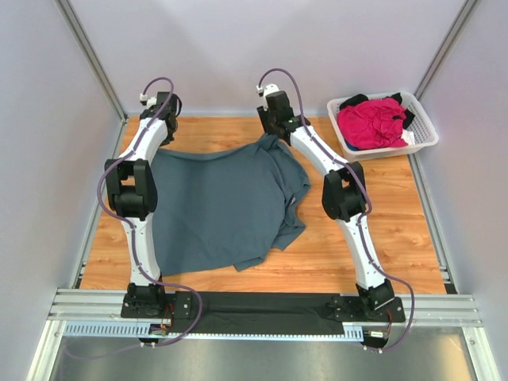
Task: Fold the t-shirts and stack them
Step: Flatten the tshirt out
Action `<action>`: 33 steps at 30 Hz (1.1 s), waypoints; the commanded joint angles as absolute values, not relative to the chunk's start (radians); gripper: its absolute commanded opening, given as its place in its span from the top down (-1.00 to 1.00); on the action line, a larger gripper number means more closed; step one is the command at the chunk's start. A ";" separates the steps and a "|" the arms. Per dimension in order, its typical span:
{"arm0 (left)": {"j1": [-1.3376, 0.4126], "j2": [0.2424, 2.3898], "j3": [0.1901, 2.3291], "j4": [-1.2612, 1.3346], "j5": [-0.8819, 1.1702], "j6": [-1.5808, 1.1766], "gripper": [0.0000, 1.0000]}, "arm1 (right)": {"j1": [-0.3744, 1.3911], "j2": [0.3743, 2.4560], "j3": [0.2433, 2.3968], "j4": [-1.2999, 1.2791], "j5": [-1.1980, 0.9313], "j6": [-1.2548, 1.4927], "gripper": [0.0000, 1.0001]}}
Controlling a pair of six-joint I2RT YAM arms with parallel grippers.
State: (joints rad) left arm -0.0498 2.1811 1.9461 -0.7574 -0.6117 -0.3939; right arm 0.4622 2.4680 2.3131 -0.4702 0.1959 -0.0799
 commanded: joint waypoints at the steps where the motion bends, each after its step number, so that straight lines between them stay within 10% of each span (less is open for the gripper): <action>1: -0.028 2.164 2.017 -0.753 -0.571 -0.368 0.75 | 0.463 2.493 2.414 -0.468 0.163 -0.043 0.01; 3: -0.023 2.157 2.057 -0.782 -0.542 -0.357 -0.38 | 0.462 2.470 2.445 -0.539 0.172 -0.025 -0.67; 5: -0.021 2.145 2.095 -0.842 -0.528 -0.353 -0.99 | 0.454 2.432 2.454 -0.586 0.175 -0.006 -0.95; 12: -0.021 1.869 1.939 -0.868 -0.465 -0.422 -0.99 | 0.417 2.073 2.089 -0.716 0.152 0.205 -1.00; 22: -0.021 1.395 1.188 -0.741 -0.201 -0.658 -0.99 | 0.374 1.793 1.406 -0.548 0.101 0.403 -0.66; 33: -0.023 1.200 0.761 -0.638 -0.066 -0.807 -0.81 | 0.374 1.874 1.315 -0.442 0.112 0.445 -0.37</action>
